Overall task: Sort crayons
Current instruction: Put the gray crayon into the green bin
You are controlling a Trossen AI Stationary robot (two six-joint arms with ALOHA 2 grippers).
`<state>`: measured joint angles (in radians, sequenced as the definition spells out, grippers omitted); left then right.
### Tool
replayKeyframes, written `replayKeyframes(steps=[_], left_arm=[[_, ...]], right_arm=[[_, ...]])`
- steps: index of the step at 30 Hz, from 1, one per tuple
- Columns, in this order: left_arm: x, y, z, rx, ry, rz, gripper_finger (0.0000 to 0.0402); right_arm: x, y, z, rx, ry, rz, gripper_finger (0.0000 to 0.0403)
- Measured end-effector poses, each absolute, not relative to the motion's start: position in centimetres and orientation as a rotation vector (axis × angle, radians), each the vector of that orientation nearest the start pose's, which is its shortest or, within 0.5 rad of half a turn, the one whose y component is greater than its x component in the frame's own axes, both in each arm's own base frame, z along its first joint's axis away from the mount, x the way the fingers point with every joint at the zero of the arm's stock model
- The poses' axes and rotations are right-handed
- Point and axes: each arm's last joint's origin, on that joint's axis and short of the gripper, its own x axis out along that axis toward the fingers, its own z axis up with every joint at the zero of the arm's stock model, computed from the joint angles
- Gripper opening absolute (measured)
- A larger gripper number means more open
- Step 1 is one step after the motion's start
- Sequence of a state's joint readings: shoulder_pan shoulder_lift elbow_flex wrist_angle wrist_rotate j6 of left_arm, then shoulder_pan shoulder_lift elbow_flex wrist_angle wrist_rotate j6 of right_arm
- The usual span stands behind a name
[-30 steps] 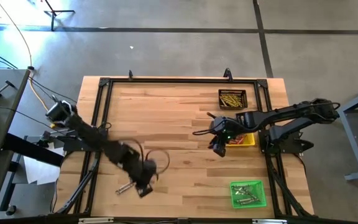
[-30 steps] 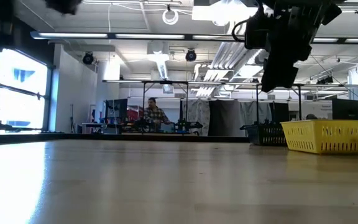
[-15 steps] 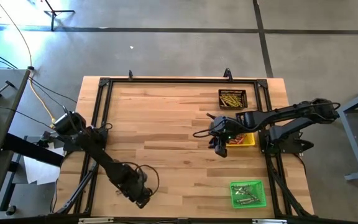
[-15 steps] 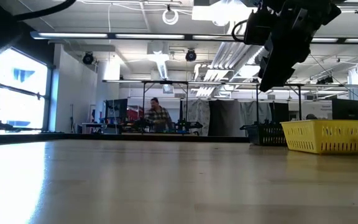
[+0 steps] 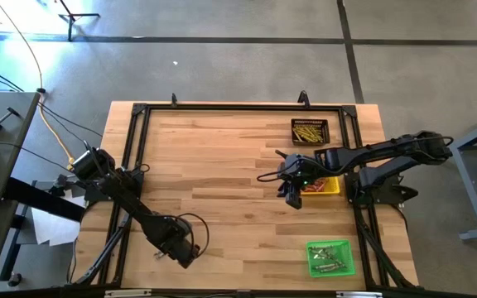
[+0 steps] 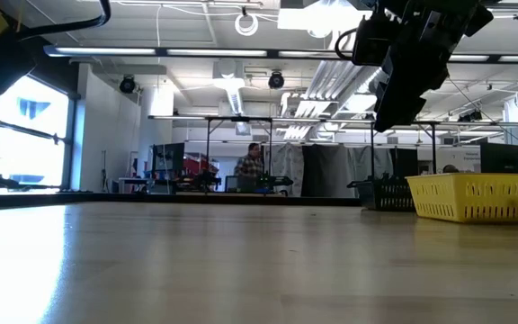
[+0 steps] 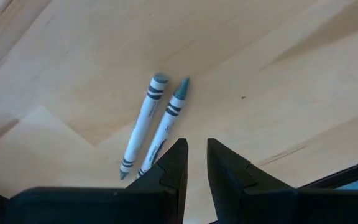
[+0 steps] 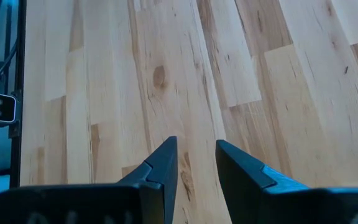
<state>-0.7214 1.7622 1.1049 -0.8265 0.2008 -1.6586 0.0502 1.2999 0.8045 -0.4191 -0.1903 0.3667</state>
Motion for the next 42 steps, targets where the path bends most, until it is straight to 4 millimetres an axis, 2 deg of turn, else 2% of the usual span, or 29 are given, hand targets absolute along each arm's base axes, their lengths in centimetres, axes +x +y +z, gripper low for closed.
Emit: replayKeyframes(steps=[14,31,42], left_arm=[[22.5,-20.5,16.4,-0.733,1.640,0.540,0.0049],[21.8,-21.4,16.4,-0.707,1.646,0.509,0.0108],[22.3,-22.5,14.1,-0.709,1.689,0.493,0.0107]], right_arm=[[25.2,1.8,21.8,0.404,0.946,0.050,0.0094],[25.2,1.8,21.8,0.428,0.946,0.019,0.0094],[25.2,1.7,21.8,0.427,0.945,0.015,0.0094]])
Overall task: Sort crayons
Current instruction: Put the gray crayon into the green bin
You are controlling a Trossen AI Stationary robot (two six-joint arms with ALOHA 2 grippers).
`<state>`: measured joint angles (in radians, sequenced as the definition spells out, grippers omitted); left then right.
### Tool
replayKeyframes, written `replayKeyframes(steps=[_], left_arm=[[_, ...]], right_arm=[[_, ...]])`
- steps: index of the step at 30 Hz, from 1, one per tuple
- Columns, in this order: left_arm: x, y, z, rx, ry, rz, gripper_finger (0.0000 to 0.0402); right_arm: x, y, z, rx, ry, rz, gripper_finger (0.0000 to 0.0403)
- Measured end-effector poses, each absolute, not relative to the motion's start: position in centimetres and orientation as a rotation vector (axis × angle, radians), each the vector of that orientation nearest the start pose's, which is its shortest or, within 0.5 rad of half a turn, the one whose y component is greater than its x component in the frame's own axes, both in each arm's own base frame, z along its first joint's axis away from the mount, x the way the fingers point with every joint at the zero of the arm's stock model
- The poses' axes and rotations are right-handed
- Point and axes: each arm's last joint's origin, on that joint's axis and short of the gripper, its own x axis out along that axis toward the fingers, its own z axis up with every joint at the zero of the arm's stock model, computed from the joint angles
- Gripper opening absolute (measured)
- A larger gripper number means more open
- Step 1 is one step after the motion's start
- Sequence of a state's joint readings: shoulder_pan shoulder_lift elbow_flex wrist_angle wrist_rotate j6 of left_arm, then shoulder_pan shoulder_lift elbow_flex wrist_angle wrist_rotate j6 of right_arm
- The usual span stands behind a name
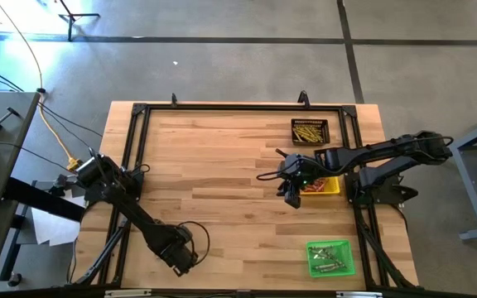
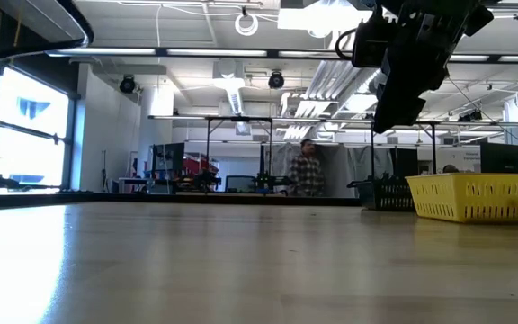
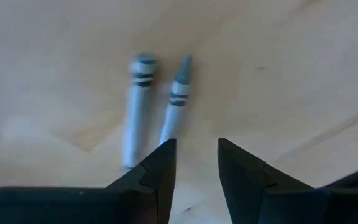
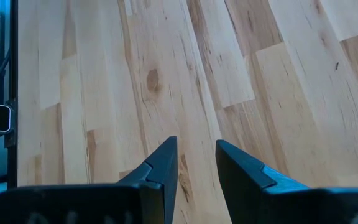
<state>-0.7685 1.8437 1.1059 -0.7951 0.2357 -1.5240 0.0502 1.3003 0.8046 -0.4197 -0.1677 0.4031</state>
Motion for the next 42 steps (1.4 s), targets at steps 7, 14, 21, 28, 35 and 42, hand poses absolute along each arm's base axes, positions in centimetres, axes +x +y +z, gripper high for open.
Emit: replayKeyframes(steps=[7,14,21,28,35,42], left_arm=[[22.6,-22.8,13.4,-0.707,1.697,0.465,0.0107],[22.8,-22.9,13.8,-0.750,1.701,0.463,0.0103],[22.9,-22.3,14.8,-0.732,1.665,0.494,0.0101],[21.8,-21.3,15.2,-0.636,1.702,0.624,0.0101],[21.5,-21.4,14.5,-0.640,1.711,0.580,0.0101],[20.8,-20.8,13.6,-0.616,1.741,0.617,0.0101]], right_arm=[[25.2,1.7,21.8,0.449,0.943,0.001,0.0094],[25.2,1.7,21.8,0.464,0.938,-0.006,0.0094],[25.3,1.7,21.9,0.461,0.923,-0.008,0.0094],[25.5,1.7,22.0,0.462,0.906,-0.004,0.0094],[25.5,1.7,22.0,0.486,0.907,-0.016,0.0094],[25.5,1.7,22.0,0.486,0.906,-0.016,0.0094]])
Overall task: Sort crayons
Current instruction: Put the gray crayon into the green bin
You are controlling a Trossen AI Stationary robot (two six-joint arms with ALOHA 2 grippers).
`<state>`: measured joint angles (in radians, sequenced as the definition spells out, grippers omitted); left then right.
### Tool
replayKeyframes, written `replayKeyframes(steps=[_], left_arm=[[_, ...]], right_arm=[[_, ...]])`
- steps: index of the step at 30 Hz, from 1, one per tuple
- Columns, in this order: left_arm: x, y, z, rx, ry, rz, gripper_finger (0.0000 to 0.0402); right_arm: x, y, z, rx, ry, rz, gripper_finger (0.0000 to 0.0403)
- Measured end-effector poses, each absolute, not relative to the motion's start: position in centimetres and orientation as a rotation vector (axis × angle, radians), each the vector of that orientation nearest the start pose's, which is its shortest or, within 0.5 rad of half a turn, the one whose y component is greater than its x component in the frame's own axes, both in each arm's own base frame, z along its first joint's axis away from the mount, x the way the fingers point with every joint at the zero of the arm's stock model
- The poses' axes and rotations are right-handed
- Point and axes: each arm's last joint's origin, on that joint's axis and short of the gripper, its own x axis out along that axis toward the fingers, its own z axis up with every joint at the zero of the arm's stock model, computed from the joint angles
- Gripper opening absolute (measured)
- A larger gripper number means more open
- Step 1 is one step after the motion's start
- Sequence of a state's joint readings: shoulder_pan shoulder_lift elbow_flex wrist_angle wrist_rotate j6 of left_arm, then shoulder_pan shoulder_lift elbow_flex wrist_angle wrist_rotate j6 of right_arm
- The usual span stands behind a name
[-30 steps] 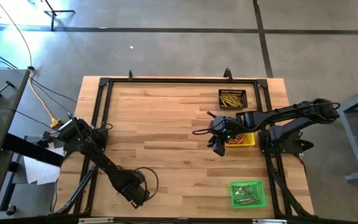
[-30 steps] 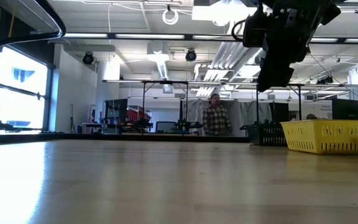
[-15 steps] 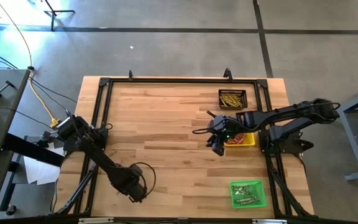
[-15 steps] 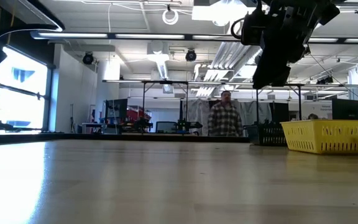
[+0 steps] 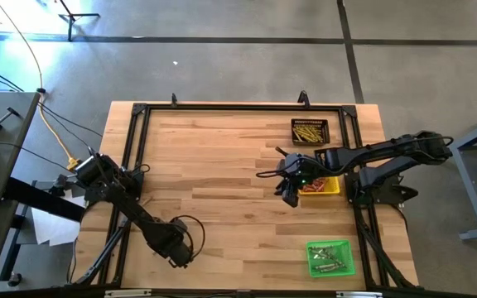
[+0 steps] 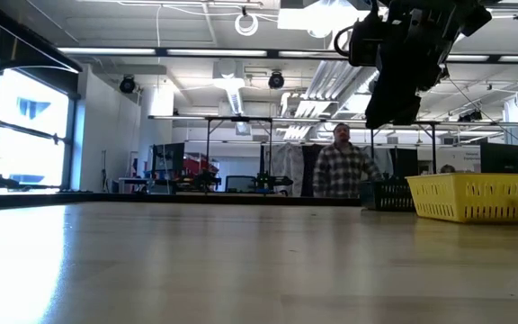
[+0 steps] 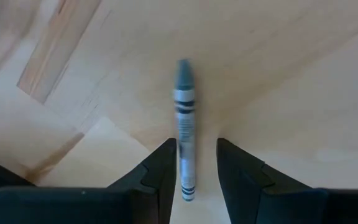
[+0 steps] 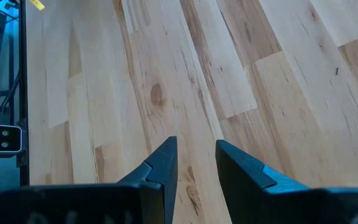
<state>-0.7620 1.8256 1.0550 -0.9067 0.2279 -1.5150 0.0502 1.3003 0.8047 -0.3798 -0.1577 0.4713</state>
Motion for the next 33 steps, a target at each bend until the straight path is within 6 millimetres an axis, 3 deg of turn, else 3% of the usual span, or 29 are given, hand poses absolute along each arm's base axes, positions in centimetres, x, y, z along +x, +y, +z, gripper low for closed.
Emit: replayKeyframes(steps=[13,23,33], left_arm=[[21.3,-21.2,12.8,-0.631,1.741,0.585,0.0100],[21.8,-20.8,12.7,-0.658,1.755,0.587,0.0007],[23.1,-18.8,14.2,-0.706,1.692,0.566,0.0002]], right_arm=[[25.5,1.7,22.0,0.486,0.906,-0.015,0.0094],[25.5,1.7,22.0,0.497,0.907,-0.020,0.0094],[25.5,1.7,22.1,0.511,0.902,-0.025,0.0094]])
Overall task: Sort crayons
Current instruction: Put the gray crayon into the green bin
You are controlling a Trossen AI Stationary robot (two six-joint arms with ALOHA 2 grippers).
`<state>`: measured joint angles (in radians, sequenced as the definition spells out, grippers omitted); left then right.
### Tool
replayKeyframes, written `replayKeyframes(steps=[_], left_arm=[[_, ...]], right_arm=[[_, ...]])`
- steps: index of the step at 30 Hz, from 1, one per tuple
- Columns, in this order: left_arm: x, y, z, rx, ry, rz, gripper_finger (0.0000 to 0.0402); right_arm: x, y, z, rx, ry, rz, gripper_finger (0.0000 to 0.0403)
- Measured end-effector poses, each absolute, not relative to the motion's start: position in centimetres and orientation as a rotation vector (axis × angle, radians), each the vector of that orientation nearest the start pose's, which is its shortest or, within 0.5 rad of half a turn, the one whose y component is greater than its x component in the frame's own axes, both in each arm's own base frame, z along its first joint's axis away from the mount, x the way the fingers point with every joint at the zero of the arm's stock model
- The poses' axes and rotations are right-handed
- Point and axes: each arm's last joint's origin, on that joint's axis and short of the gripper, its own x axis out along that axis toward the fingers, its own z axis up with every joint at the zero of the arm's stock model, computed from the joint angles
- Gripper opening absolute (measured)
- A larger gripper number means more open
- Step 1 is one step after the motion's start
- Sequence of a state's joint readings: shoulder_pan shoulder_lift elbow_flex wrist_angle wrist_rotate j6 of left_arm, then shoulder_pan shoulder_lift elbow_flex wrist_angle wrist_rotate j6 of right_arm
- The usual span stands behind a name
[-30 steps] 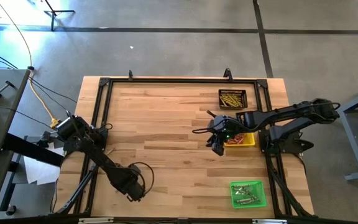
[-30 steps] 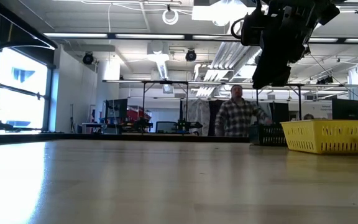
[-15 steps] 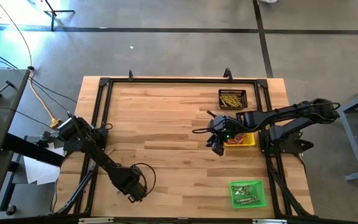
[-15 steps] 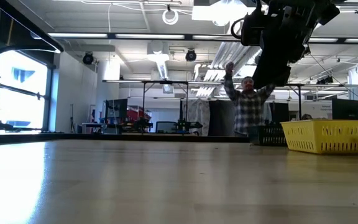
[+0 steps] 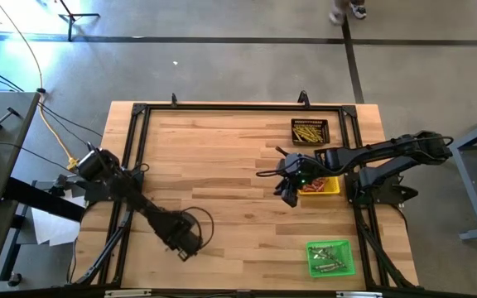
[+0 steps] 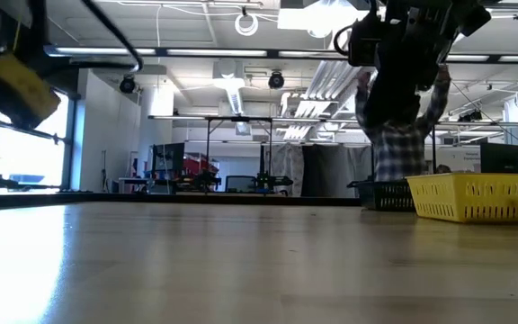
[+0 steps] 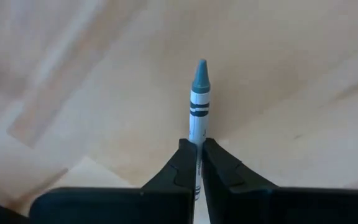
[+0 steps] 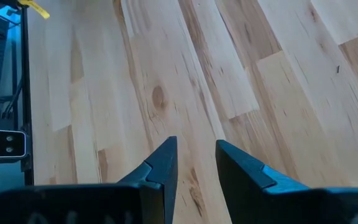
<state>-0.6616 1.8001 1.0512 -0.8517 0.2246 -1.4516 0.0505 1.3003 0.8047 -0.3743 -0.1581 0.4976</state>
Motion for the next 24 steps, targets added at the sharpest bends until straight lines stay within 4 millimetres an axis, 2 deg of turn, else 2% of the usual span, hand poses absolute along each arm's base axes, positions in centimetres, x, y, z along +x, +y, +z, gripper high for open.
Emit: replayKeyframes(steps=[7,16,19,24], left_arm=[[24.6,-16.3,17.2,-0.659,1.474,0.464,0.0002],[27.7,-10.5,22.5,-0.641,0.901,0.519,0.0001],[29.0,-8.8,24.4,-0.646,0.722,0.495,0.0001],[30.7,-6.7,26.4,-0.633,0.527,0.430,0.0001]], right_arm=[[26.3,1.7,22.8,0.565,0.794,-0.041,0.0094],[28.0,1.1,25.1,0.748,0.415,-0.226,0.0094],[28.3,1.1,25.9,0.796,0.327,-0.218,0.0094],[28.6,1.7,26.8,0.825,0.229,-0.174,0.0094]])
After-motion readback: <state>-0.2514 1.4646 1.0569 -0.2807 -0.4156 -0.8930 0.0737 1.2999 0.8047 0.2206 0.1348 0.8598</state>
